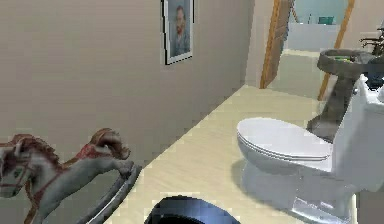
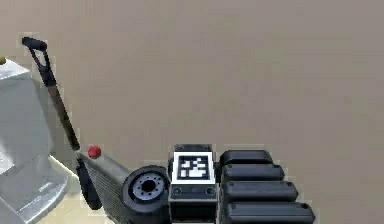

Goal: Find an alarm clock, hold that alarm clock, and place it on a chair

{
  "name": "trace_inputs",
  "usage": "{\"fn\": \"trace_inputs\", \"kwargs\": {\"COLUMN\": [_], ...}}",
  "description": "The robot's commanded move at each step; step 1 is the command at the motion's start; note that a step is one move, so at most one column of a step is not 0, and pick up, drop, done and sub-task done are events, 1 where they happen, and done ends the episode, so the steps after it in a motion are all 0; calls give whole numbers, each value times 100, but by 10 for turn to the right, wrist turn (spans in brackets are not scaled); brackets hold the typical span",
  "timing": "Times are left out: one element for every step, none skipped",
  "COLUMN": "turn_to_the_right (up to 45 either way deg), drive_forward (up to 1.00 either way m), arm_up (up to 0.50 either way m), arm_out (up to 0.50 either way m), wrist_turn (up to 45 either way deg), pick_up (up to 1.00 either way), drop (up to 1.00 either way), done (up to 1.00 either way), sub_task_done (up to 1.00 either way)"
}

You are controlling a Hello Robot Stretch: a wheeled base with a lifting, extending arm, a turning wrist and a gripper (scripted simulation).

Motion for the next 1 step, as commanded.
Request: {"fn": "trace_inputs", "kwargs": {"turn_to_the_right": [0], "drive_forward": [100], "arm_up": [0], "arm_out": [0], "wrist_turn": [0], "pick_up": [0], "drop": [0], "done": [0], "sub_task_done": [0]}}
